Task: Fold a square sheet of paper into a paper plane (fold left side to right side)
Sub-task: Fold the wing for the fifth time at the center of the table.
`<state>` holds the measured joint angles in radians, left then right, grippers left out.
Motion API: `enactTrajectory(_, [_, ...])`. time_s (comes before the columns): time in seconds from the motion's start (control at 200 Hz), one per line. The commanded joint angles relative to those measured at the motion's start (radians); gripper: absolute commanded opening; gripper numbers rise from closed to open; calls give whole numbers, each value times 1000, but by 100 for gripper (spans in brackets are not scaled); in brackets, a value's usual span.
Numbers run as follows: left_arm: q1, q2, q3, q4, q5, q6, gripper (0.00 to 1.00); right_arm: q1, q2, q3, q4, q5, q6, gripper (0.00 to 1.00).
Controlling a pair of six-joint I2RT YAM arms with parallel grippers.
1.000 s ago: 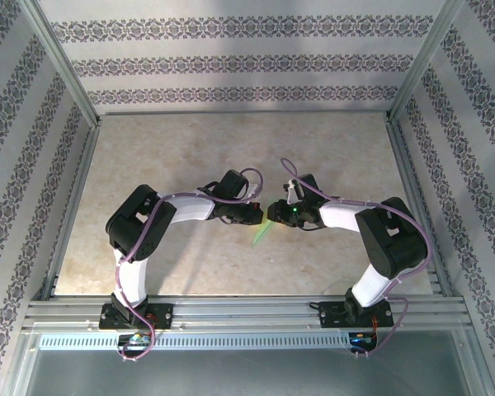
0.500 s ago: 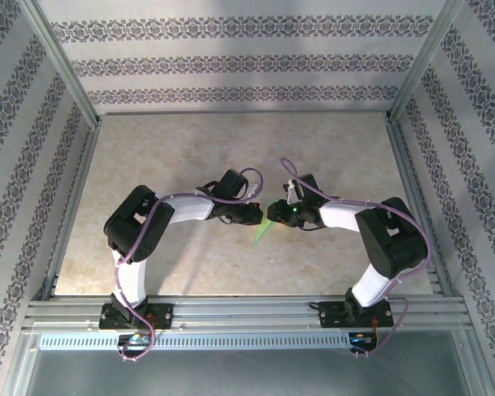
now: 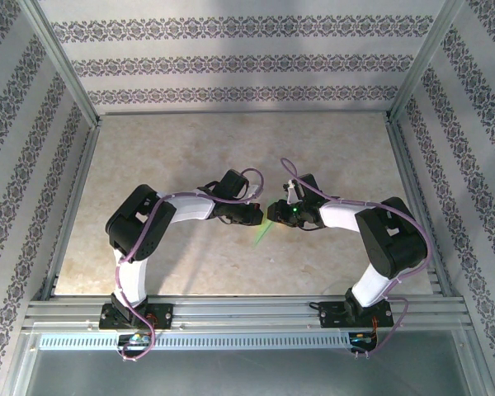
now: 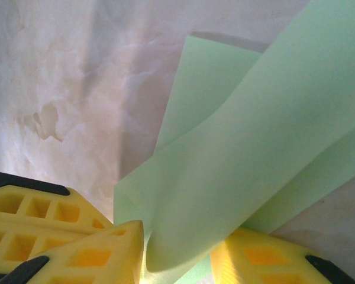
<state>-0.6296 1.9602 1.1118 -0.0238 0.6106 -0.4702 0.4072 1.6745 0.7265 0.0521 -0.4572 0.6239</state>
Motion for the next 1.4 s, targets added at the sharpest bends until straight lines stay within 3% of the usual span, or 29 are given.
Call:
enactTrajectory(0.0, [11, 24, 25, -35, 14, 35, 3, -5, 27, 8, -32, 4, -15, 37])
enactTrajectory(1.049, [-1, 98, 71, -148, -61, 65, 2, -30, -48, -9, 9, -44, 50, 38])
enactTrajectory(1.394, [-4, 102, 78, -156, -64, 66, 2, -78, -166, -50, -93, -22, 47, 37])
